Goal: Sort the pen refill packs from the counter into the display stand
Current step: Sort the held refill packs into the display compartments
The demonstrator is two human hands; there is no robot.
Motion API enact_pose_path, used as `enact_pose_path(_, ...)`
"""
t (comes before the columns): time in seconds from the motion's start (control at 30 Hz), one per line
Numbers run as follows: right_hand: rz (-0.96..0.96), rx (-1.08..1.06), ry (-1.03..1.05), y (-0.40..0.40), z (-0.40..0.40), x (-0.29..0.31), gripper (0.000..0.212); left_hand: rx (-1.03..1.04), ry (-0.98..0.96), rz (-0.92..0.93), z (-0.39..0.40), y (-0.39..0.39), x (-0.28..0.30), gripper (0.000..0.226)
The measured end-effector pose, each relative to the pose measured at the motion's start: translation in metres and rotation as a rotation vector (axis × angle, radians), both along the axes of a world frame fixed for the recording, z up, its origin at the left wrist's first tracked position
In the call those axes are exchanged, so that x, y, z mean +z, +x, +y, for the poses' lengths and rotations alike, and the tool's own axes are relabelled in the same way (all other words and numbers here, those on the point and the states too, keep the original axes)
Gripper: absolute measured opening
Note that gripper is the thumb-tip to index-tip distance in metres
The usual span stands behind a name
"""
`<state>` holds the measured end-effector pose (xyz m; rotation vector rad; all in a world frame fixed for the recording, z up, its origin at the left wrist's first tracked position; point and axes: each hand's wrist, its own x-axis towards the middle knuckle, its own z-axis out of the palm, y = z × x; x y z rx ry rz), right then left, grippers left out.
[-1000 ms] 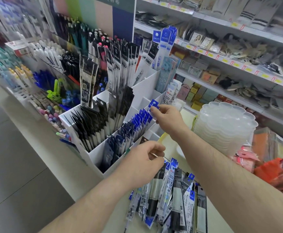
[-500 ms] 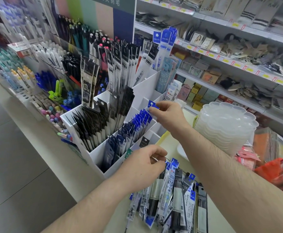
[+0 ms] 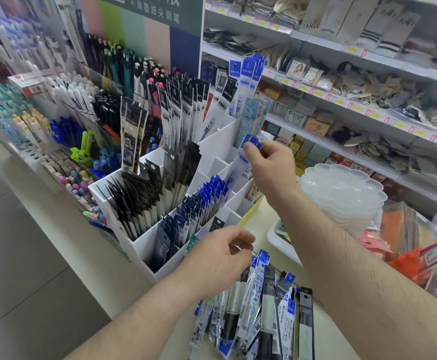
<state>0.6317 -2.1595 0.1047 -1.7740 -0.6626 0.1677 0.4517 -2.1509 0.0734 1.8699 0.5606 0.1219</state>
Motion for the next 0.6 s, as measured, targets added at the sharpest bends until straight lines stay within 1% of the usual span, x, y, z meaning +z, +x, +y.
enact_pose_path(0.07,-0.025,-0.044,0.101,0.003,-0.005,0.016,0.030,0.111,0.017,-0.131,0.000,0.001,0.002,0.024)
enact_pose_path(0.1,-0.042,-0.065,0.135,0.006,-0.009,0.023,0.030,0.180,0.055,-0.203,0.001,0.002,0.003,0.025)
enact_pose_path(0.2,-0.073,-0.085,0.205,0.009,-0.022,0.041,0.026,0.303,0.233,-0.370,0.009,0.010,0.011,0.019)
enact_pose_path(0.23,-0.077,-0.075,0.207,0.009,-0.026,0.045,0.027,0.317,0.290,-0.419,0.011,0.014,0.015,0.020)
enact_pose_path(0.33,-0.092,-0.029,0.159,0.005,-0.039,0.057,0.028,0.328,0.426,-0.527,0.015,0.026,0.029,0.035)
enact_pose_path(0.4,-0.080,0.000,0.140,0.000,-0.046,0.063,0.027,0.296,0.472,-0.521,0.017,0.035,0.035,0.046)
enact_pose_path(0.43,-0.063,0.015,0.139,-0.002,-0.048,0.066,0.026,0.253,0.425,-0.474,0.019,0.039,0.036,0.048)
enact_pose_path(0.47,-0.036,0.030,0.145,-0.005,-0.050,0.067,0.026,0.190,0.314,-0.404,0.019,0.043,0.039,0.044)
enact_pose_path(0.53,0.027,0.053,0.175,-0.010,-0.053,0.067,0.025,0.078,-0.049,-0.310,0.015,0.049,0.044,0.026)
enact_pose_path(0.57,0.060,0.058,0.186,-0.012,-0.053,0.065,0.025,0.064,-0.210,-0.279,0.012,0.050,0.045,0.020)
enact_pose_path(0.6,0.092,0.061,0.187,-0.013,-0.054,0.063,0.025,0.065,-0.309,-0.250,0.008,0.050,0.044,0.020)
